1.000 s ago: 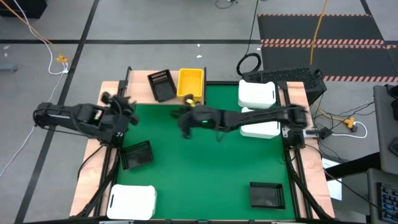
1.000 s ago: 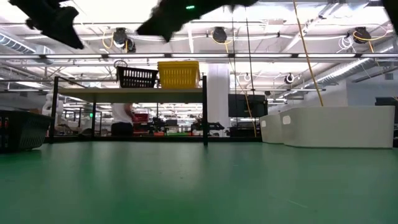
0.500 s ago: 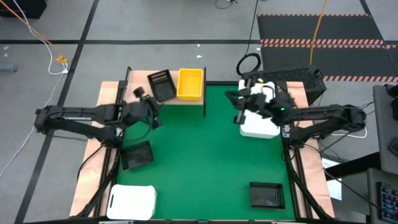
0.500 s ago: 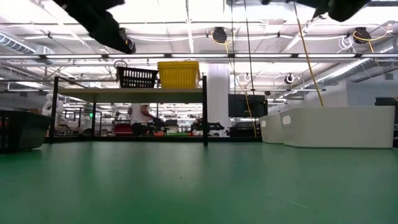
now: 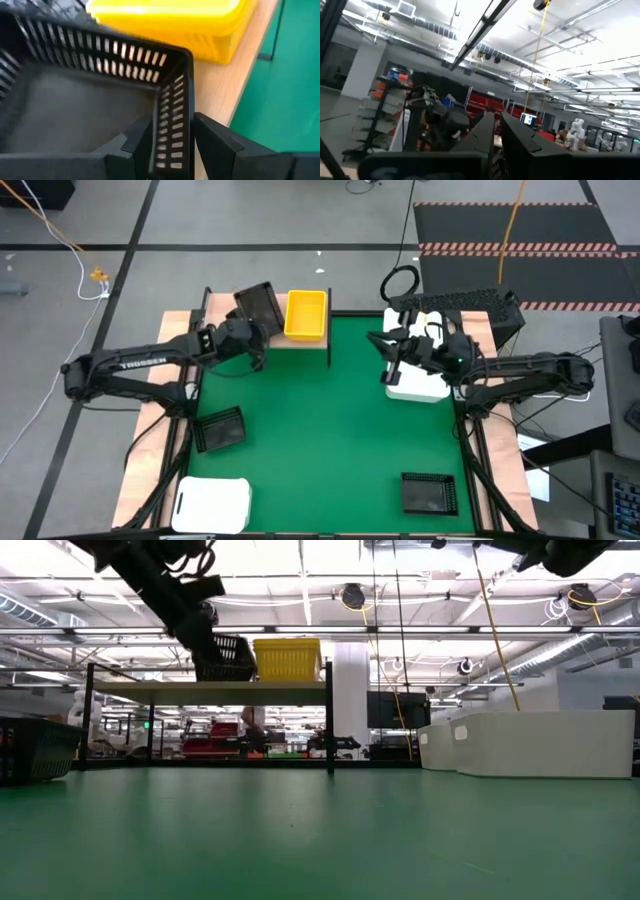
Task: Stack baskets on shelf by color
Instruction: Put the middle black bin on the shelf
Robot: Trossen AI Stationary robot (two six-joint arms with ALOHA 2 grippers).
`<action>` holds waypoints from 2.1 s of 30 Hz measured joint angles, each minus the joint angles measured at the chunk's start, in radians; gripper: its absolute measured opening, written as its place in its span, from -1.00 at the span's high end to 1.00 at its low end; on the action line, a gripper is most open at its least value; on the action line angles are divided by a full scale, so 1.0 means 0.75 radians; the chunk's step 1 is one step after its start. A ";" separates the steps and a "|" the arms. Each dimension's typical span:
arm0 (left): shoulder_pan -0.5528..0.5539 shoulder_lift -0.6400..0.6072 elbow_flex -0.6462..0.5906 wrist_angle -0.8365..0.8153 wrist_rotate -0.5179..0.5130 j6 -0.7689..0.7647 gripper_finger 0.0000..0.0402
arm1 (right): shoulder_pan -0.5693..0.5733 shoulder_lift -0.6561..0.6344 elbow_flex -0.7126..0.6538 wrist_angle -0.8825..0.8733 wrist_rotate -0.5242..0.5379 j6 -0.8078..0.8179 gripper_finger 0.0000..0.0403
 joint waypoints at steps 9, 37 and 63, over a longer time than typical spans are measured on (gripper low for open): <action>0.002 -0.044 0.000 -0.002 -0.002 0.003 0.28 | -0.001 0.001 0.000 0.009 0.002 0.000 0.88; 0.071 -0.081 0.000 -0.220 -0.037 0.141 0.86 | -0.001 0.001 0.000 0.006 0.002 0.001 0.88; 0.139 -0.044 0.387 -0.687 0.429 0.381 0.96 | 0.000 0.001 0.001 0.009 0.000 0.010 0.88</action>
